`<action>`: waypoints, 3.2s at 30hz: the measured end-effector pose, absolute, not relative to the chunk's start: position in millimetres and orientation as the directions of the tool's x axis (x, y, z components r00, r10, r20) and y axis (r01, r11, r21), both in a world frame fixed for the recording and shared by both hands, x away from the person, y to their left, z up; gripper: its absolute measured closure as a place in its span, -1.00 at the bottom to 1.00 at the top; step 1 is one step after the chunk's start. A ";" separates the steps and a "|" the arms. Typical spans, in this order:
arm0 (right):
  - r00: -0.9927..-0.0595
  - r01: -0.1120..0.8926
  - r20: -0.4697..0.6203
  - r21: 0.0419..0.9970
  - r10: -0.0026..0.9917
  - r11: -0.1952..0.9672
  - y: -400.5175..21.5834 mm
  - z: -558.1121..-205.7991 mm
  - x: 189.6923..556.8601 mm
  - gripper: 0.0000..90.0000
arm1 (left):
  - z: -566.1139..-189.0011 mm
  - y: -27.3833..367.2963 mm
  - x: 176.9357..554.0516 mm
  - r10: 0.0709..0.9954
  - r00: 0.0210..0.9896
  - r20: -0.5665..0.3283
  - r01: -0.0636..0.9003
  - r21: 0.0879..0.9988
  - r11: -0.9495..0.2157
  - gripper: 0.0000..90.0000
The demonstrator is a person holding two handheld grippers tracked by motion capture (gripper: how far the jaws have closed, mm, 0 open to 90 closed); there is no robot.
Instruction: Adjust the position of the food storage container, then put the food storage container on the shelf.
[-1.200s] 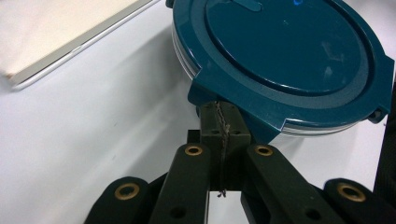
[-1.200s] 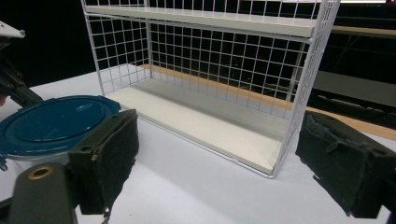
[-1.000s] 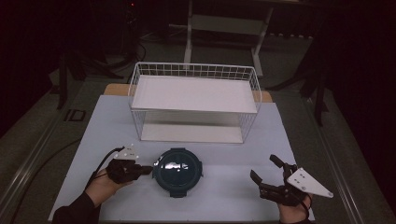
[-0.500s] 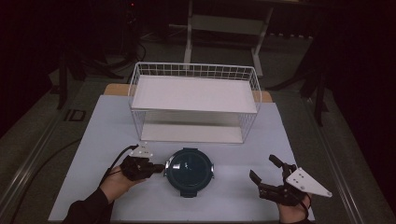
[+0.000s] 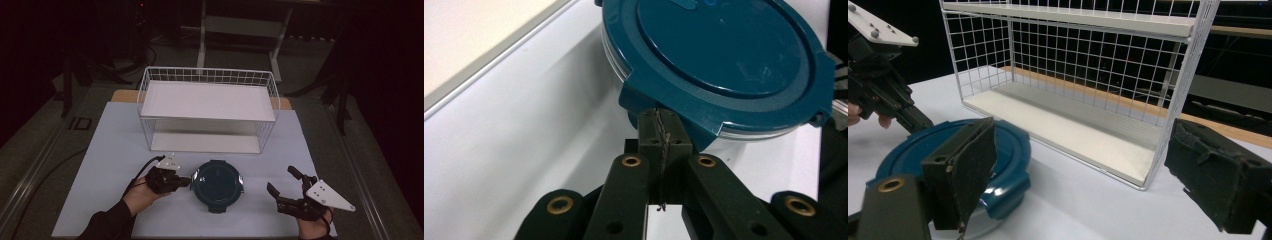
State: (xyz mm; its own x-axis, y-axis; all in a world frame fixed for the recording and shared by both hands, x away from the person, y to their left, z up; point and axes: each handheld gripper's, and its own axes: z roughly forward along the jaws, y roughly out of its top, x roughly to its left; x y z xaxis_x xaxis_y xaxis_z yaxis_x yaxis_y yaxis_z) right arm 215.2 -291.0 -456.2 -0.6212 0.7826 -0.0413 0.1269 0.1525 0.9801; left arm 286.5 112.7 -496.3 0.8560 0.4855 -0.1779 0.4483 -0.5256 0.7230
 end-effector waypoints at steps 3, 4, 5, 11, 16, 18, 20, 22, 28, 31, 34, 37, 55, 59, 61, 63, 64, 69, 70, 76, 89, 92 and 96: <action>-0.622 0.126 -0.042 0.980 0.782 0.153 -290.8 -456.3 215.5 -0.72 | -496.2 106.7 286.9 0.481 0.858 -0.179 0.446 0.725 -0.526 1.00; -0.623 0.126 -0.041 0.980 0.781 0.151 -290.7 -456.3 215.4 -0.72 | -496.4 102.9 287.6 0.478 0.860 -0.178 0.443 0.726 -0.527 1.00; -0.623 0.126 -0.040 0.980 0.781 0.151 -290.5 -456.4 215.5 -0.72 | -496.4 101.1 288.1 0.476 0.860 -0.182 0.444 0.725 -0.526 1.00; -0.629 0.129 -0.038 0.980 0.777 0.152 -289.3 -457.1 216.4 -0.72 | -496.4 96.1 289.2 0.476 0.861 -0.177 0.441 0.727 -0.527 1.00; -0.628 0.131 -0.036 0.980 0.778 0.150 -289.1 -456.9 216.4 -0.72 | -496.5 94.4 289.3 0.471 0.865 -0.173 0.434 0.728 -0.530 1.00; -0.627 0.128 -0.037 0.980 0.778 0.150 -289.7 -456.8 216.4 -0.72 | -496.8 96.5 288.3 0.468 0.868 -0.167 0.428 0.730 -0.533 0.98; -0.626 0.131 -0.032 0.981 0.779 0.146 -290.5 -456.8 215.9 -0.72 | -496.0 101.1 287.0 0.466 0.868 -0.172 0.425 0.742 -0.518 0.76; -0.623 0.131 -0.032 0.981 0.782 0.144 -291.5 -456.7 215.7 -0.72 | -493.1 107.8 285.6 0.487 0.858 -0.165 0.425 0.761 -0.490 0.50; -0.623 0.134 -0.028 0.981 0.782 0.141 -292.2 -456.9 215.6 -0.72 | -480.5 126.4 281.1 0.531 0.816 -0.229 0.456 0.820 -0.347 -0.55; -0.623 0.133 -0.031 0.981 0.781 0.145 -291.7 -456.7 214.7 -0.72 | -472.9 130.6 278.5 0.537 0.800 -0.267 0.481 0.821 -0.309 -0.86; -0.624 0.127 -0.034 0.981 0.781 0.144 -290.9 -455.8 214.3 -0.72 | -466.9 131.0 276.4 0.526 0.792 -0.309 0.505 0.816 -0.281 -0.97; -0.624 0.123 -0.035 0.982 0.780 0.142 -289.4 -455.0 214.6 -0.72 | -462.4 127.4 273.5 0.537 0.791 -0.294 0.498 0.819 -0.285 -0.97; -0.676 0.021 -0.124 0.982 0.727 0.186 -273.5 -441.8 210.7 -0.74 | -478.0 102.0 292.4 0.583 0.654 -0.483 0.693 0.690 -0.206 -0.97; -0.662 0.038 -0.128 0.978 0.738 0.204 -265.8 -438.9 212.4 -0.77 | -486.5 100.2 300.9 0.589 0.589 -0.554 0.767 0.614 -0.190 -0.97; -0.664 0.073 -0.097 0.978 0.741 0.194 -263.4 -440.5 214.6 -0.77 | -491.8 99.0 304.3 0.588 0.563 -0.581 0.797 0.571 -0.199 -0.96; -0.668 0.076 -0.094 0.978 0.738 0.192 -263.0 -441.5 214.5 -0.77 | -494.9 98.3 305.2 0.588 0.549 -0.594 0.810 0.553 -0.198 -0.91; -0.667 0.072 -0.098 0.978 0.738 0.195 -262.5 -442.5 214.1 -0.77 | -501.4 96.8 306.9 0.590 0.503 -0.631 0.844 0.506 -0.178 -0.91; -0.667 0.081 -0.102 0.975 0.738 0.208 -262.3 -443.4 213.1 -0.77 | -513.1 99.2 312.2 0.583 0.412 -0.700 0.897 0.422 -0.128 -0.50; -0.666 0.085 -0.103 0.974 0.739 0.212 -262.0 -443.8 213.1 -0.77 | -514.5 99.2 312.7 0.578 0.402 -0.710 0.903 0.411 -0.123 -0.44; -0.674 0.110 -0.088 0.970 0.734 0.217 -260.3 -445.0 214.1 -0.77 | -518.6 95.8 316.5 0.531 0.360 -0.767 0.927 0.357 -0.114 -0.07; -0.691 0.200 -0.016 0.956 0.723 0.213 -258.0 -449.3 218.4 -0.77 | -513.2 94.8 313.6 0.499 0.398 -0.769 0.915 0.371 -0.158 0.18; -0.707 0.295 0.074 0.934 0.703 0.199 -258.2 -452.7 225.1 -0.72 | -509.6 93.5 310.5 0.504 0.427 -0.750 0.901 0.398 -0.172 0.19; -0.706 0.416 0.176 0.887 0.686 0.200 -259.0 -460.4 234.6 -0.67 | -504.1 92.3 304.3 0.497 0.486 -0.719 0.871 0.447 -0.204 0.22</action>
State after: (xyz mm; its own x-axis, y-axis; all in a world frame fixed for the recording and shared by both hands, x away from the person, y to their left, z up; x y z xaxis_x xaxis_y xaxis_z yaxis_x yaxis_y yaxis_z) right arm 234.6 -259.0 -460.4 -0.7062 0.6857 0.1765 0.4162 0.2004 0.8869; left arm 304.3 92.3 -504.1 0.4855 0.4970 -0.7192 0.8709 -0.2037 0.4472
